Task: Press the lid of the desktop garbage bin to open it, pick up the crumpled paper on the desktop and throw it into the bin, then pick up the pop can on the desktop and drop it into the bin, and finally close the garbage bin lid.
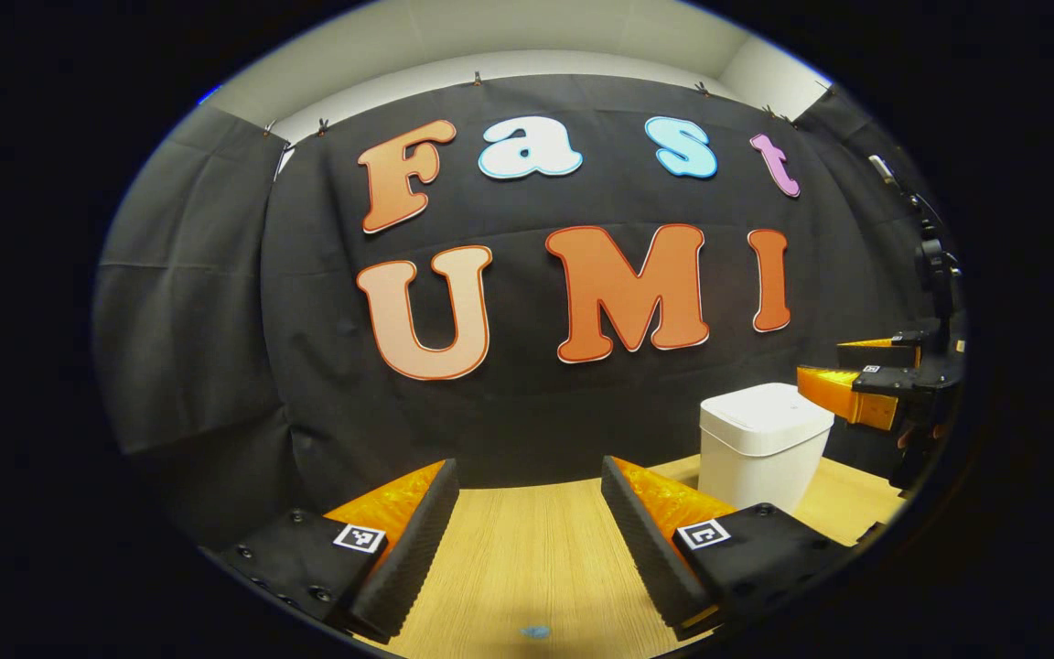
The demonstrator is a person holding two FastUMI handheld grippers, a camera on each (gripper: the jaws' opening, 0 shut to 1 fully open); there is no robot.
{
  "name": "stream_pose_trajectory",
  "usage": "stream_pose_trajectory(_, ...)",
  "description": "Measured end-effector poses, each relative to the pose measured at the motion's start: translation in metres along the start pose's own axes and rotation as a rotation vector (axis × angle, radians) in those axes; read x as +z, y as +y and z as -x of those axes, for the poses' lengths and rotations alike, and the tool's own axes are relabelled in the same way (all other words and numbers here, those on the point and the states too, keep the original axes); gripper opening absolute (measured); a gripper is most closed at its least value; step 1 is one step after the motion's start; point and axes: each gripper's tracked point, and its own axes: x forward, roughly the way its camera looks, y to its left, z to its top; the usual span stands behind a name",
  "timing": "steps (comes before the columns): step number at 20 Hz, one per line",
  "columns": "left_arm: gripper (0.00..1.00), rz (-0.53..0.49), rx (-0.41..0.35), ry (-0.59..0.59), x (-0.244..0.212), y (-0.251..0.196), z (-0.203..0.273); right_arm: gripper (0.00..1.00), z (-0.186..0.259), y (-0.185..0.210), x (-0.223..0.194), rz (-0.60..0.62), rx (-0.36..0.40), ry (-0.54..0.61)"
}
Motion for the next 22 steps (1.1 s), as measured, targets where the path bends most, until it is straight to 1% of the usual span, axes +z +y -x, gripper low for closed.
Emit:
stream_pose_trajectory(3,0.97,-0.008,0.006,0.006,-0.002,-0.003,0.004,0.98,-0.004,-0.010,0.001,0.012,-0.013,0.001)
stream_pose_trajectory(4,1.00,-0.014,0.010,0.007,-0.003,-0.003,0.004,0.96,-0.006,-0.014,0.001,0.015,-0.022,0.003)
stream_pose_trajectory(5,1.00,-0.018,0.013,0.008,-0.003,-0.005,0.004,0.95,-0.011,-0.020,-0.003,0.022,-0.037,0.015)
stream_pose_trajectory(7,1.00,-0.019,0.017,0.013,-0.005,-0.006,0.005,0.90,-0.017,-0.028,-0.009,0.031,-0.046,0.050)
stream_pose_trajectory(8,1.00,-0.021,0.022,0.016,-0.005,-0.006,0.005,0.82,-0.020,-0.033,-0.010,0.027,-0.050,0.056)
stream_pose_trajectory(9,1.00,-0.024,0.028,0.019,-0.005,-0.007,0.006,0.78,-0.023,-0.037,-0.010,0.022,-0.051,0.063)
stream_pose_trajectory(10,1.00,-0.026,0.038,0.022,-0.005,-0.007,0.006,0.71,-0.027,-0.042,-0.011,0.017,-0.058,0.069)
stream_pose_trajectory(11,1.00,-0.027,0.047,0.026,-0.008,-0.005,0.007,0.67,-0.030,-0.048,-0.014,0.015,-0.068,0.079)
stream_pose_trajectory(12,1.00,-0.027,0.054,0.031,-0.008,-0.004,0.006,0.59,-0.034,-0.050,-0.016,0.013,-0.067,0.091)
stream_pose_trajectory(13,1.00,-0.027,0.062,0.037,-0.009,-0.004,0.007,0.54,-0.038,-0.053,-0.015,0.011,-0.067,0.095)
stream_pose_trajectory(14,1.00,-0.029,0.069,0.043,-0.010,-0.004,0.007,0.41,-0.043,-0.056,-0.014,0.010,-0.070,0.097)
stream_pose_trajectory(15,1.00,-0.032,0.076,0.048,-0.012,-0.005,0.006,0.35,-0.046,-0.062,-0.015,0.011,-0.075,0.099)
stream_pose_trajectory(16,1.00,-0.033,0.082,0.052,-0.012,-0.006,0.005,0.21,-0.050,-0.066,-0.016,0.010,-0.077,0.104)
stream_pose_trajectory(18,1.00,-0.036,0.088,0.061,-0.013,-0.010,0.003,0.08,-0.056,-0.069,-0.018,0.003,-0.070,0.114)
stream_pose_trajectory(20,1.00,-0.040,0.096,0.065,-0.013,-0.014,0.004,0.02,-0.063,-0.076,-0.021,0.006,-0.067,0.124)
stream_pose_trajectory(22,1.00,-0.045,0.103,0.065,-0.013,-0.018,0.003,0.02,-0.068,-0.079,-0.027,0.012,-0.067,0.135)
